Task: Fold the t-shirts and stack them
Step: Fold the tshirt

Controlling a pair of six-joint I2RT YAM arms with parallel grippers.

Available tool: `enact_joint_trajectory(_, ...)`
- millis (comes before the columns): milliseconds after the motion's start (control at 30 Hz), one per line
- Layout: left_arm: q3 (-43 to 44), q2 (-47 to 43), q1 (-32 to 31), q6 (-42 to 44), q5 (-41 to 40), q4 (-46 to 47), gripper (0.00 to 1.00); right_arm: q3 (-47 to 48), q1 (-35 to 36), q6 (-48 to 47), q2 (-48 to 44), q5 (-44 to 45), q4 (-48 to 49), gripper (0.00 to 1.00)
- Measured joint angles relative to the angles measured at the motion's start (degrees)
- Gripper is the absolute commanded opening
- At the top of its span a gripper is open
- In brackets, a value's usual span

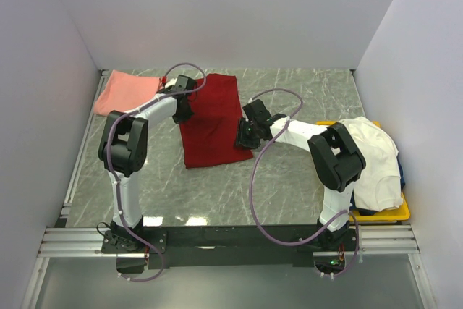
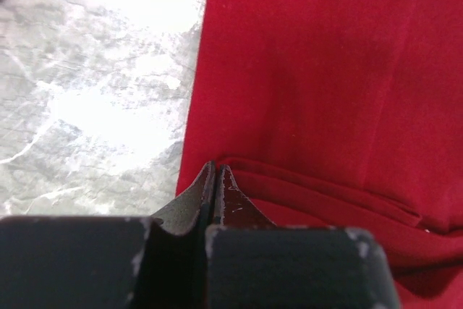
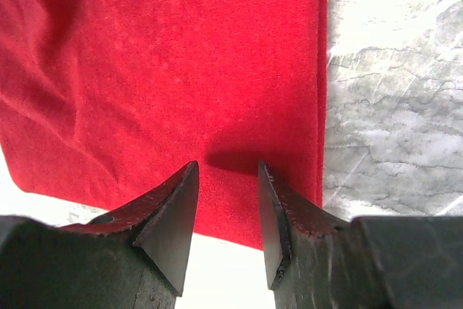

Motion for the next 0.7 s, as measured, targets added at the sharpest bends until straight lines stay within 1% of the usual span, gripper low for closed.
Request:
enact_joint_trajectory(267,-2.6,-3.6,2.2,0.0,1.0,1.0,0.01,-0.2,-0.6,0.7,0.6,0.0,0.0,0.45)
enact_joint_trajectory(500,-4.5,-3.9,3.8,0.0,4.0,2.6,0.01,-0.3,-0.9,0.9,0.6,0.0,0.0,0.45)
enact_joint_trajectory(533,-4.6,-3.9,4.0,0.0,4.5,2.9,0.02,-0.3,-0.9,0.9,0.6,0.0,0.1,0.45)
enact_joint_trajectory(567,-4.6,-3.9,4.1,0.0,5.0,3.2,0.09,-0.3,-1.0,0.9,0.6,-0.1,0.1,0.45)
enact_joint_trajectory(600,-4.6,-3.9,4.2,0.2,5.4,3.4,0.12,-0.3,-1.0,0.9,0.6,-0.1,0.1,0.45)
enact_joint_trajectory(633,-4.6,-3.9,4.3,0.3,6.0,3.6,0.23,-0.3,-1.0,0.9,0.6,-0.1,0.0,0.45)
enact_joint_trajectory(700,-4.6,-3.9,4.7,0.8,6.7,3.9,0.31,-0.3,-1.1,0.9,0.6,-0.1,0.0,0.45)
